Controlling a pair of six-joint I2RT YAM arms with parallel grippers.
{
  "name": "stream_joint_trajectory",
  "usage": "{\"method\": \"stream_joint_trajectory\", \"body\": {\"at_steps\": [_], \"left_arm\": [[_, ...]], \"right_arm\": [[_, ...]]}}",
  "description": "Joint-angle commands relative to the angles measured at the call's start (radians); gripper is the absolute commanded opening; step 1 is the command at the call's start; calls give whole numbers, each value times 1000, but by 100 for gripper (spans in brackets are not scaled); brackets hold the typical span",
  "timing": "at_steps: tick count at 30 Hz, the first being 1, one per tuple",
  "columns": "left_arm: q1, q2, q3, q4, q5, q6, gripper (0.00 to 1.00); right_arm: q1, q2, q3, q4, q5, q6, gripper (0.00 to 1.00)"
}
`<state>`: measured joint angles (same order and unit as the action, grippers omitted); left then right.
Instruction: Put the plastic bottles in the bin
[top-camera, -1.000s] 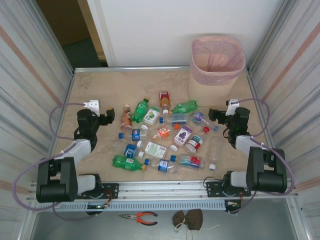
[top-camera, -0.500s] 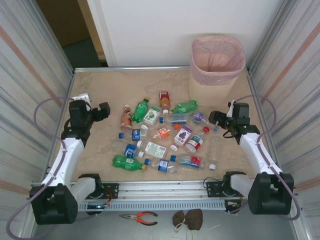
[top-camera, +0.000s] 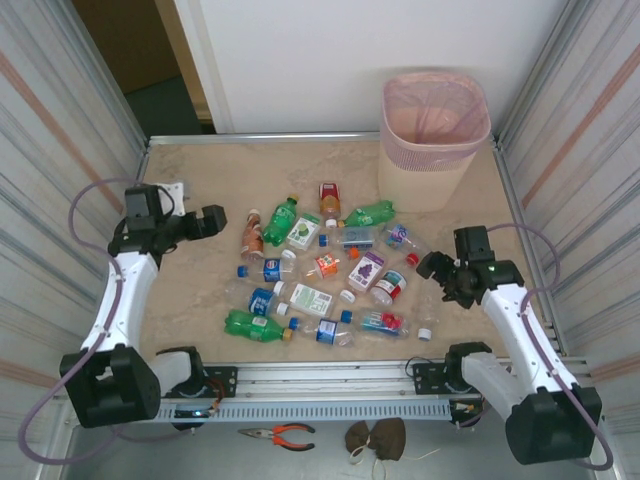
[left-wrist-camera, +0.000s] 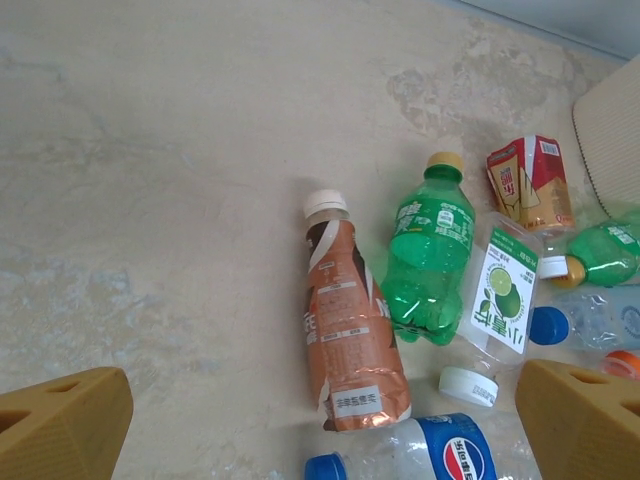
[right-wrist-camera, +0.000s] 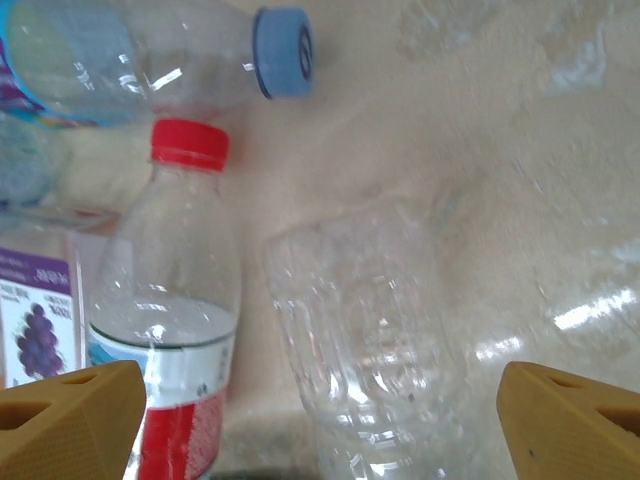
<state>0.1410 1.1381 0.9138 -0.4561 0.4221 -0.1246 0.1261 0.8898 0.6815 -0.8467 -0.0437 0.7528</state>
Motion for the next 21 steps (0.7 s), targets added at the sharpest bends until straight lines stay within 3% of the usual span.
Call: {"method": "stream_joint_trajectory", "body": {"at_steps": [1, 6, 11, 21], "left_arm": [[64, -9, -16, 14, 133, -11, 99], [127, -16, -47, 65, 212, -52, 99], [134, -15, -47, 56, 211, -48, 99], [135, -25, -52, 53, 205, -46, 98]], "right_arm": [[49, -42, -40, -99, 76, 128, 90], [124, -74, -96, -79, 105, 192, 91], [139, -66, -168, 0, 88, 208, 89], [142, -76, -244, 67, 84, 207, 75]]}}
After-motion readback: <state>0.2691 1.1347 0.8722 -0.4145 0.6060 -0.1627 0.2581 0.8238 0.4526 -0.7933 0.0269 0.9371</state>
